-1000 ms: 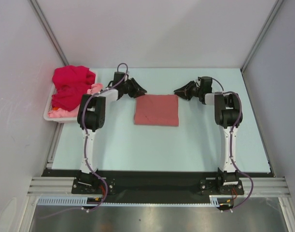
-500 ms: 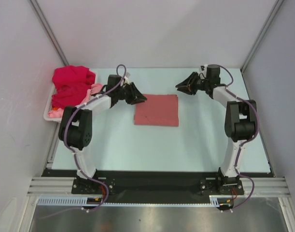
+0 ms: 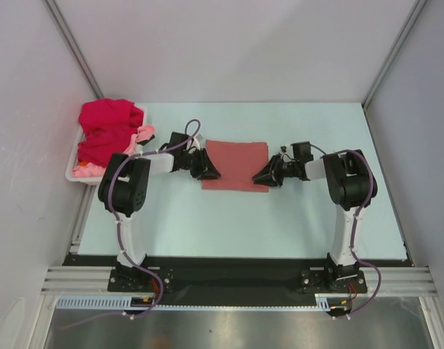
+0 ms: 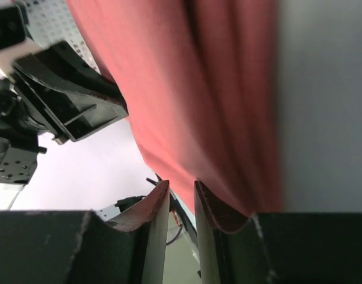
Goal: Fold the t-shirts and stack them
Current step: Fold the tshirt
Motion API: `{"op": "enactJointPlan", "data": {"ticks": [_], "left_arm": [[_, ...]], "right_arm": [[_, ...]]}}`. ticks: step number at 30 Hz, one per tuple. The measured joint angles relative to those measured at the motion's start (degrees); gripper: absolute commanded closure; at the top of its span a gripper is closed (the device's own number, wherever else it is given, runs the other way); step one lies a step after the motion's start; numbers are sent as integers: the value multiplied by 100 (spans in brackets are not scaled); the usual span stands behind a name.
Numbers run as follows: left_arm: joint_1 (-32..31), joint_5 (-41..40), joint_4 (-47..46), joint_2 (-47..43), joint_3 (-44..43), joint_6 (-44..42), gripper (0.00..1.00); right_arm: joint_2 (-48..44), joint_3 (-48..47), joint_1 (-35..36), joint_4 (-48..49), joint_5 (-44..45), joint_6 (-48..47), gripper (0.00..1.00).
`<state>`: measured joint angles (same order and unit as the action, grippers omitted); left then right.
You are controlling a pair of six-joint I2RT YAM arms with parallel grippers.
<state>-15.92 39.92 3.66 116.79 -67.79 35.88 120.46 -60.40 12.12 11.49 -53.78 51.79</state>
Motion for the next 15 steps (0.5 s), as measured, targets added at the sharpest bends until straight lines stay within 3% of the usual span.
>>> {"op": "enactJointPlan", "data": {"ticks": [7,15], "left_arm": [[31,-225,699,-837,186,-452,66],[92,-289,763,-826,109,-468,68]], "right_arm": [[-686,37,-678,-907,70,-787,69],[-824,-616,142,-898,98,-710,66]]}}
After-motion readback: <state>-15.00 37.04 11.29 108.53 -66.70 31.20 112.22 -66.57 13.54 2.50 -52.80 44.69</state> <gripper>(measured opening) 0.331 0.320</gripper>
